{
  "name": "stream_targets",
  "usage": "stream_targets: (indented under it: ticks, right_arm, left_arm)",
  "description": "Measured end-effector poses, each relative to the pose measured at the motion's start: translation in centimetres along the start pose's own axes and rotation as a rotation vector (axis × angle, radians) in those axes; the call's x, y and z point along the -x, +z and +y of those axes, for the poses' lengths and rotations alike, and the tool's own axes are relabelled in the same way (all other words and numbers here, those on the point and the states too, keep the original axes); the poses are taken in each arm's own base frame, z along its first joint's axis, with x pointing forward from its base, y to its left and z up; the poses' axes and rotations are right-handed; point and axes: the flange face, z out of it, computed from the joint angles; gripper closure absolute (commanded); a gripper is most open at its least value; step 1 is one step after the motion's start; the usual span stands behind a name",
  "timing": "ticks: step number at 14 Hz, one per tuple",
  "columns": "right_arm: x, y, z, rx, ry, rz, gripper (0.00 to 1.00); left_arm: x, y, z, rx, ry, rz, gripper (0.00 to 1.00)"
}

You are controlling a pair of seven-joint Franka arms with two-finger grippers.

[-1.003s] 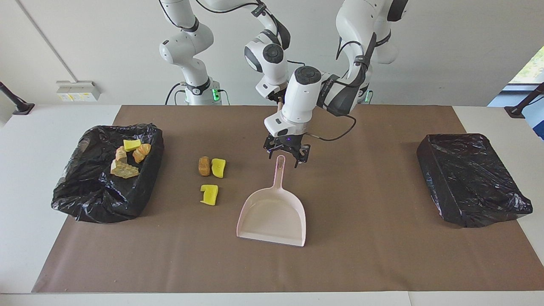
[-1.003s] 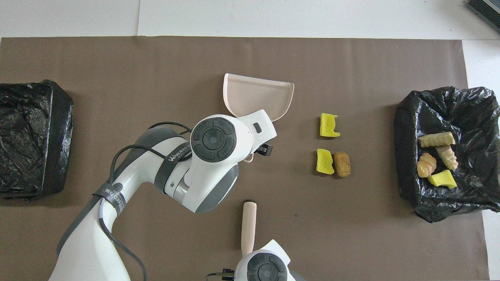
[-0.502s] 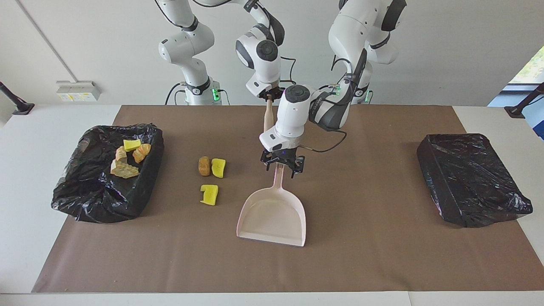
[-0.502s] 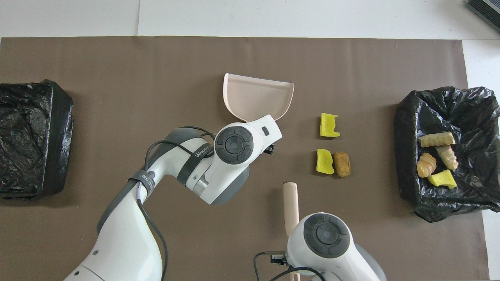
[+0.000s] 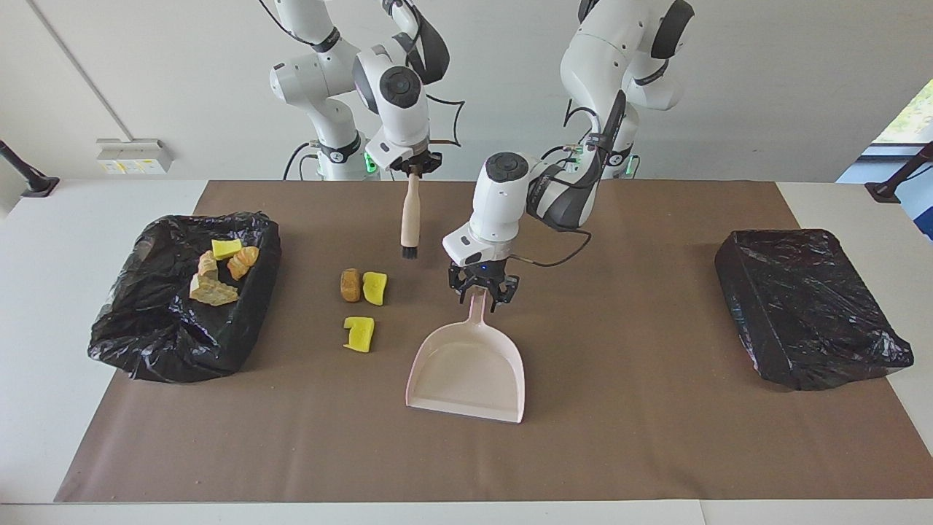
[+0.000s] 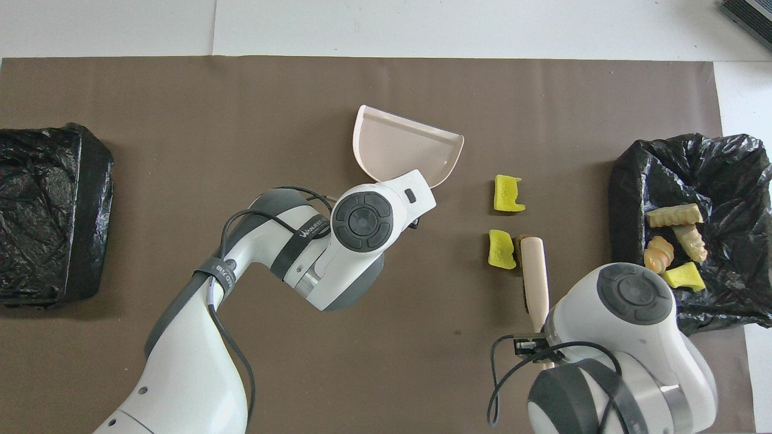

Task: Sweep and dump trash in bin

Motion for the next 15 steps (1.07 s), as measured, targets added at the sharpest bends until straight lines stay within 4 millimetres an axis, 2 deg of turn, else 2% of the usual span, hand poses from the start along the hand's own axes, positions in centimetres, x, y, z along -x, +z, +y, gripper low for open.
stream_targets:
  ticks: [3,5,6,8,10,12,15]
  right_arm:
    - [-2.8,0.3,5.0,0.052,-0.037,0.061,1.0]
    - [-4.4,1.0,6.7,0.103,-0.053,0.061,1.0]
    - [-5.4,1.7,6.7,0.121,-0.064,0.048,1.0]
    - [-7.2,3.7,5.8,0.125,-0.09,0.018,1.0]
    - [-8.0,5.2,5.1,0.126,-0.108,-0.013,1.0]
    - [-7.5,5.3,3.8,0.085,-0.105,-0.054,1.0]
    - [-5.6,4.8,0.4,0.072,-0.139,-0.127,1.0]
  left_arm:
    - [-1.1,-0.8,-1.6,-0.059,0.058,0.033,1.0]
    - [-1.7,-1.9,-3.3,-0.081,0.149,0.016,1.0]
    - [-1.7,-2.5,-4.3,-0.094,0.21,-0.007,1.0]
    - [-1.3,-3.9,-6.0,-0.119,0.369,-0.086,1.0]
    - [-0.8,-5.1,-7.4,-0.117,0.565,-0.162,1.0]
    - [-0.6,-5.3,-9.2,-0.066,0.728,-0.218,1.0]
    - [0.2,-4.4,-11.3,-0.007,0.958,-0.285,1.0]
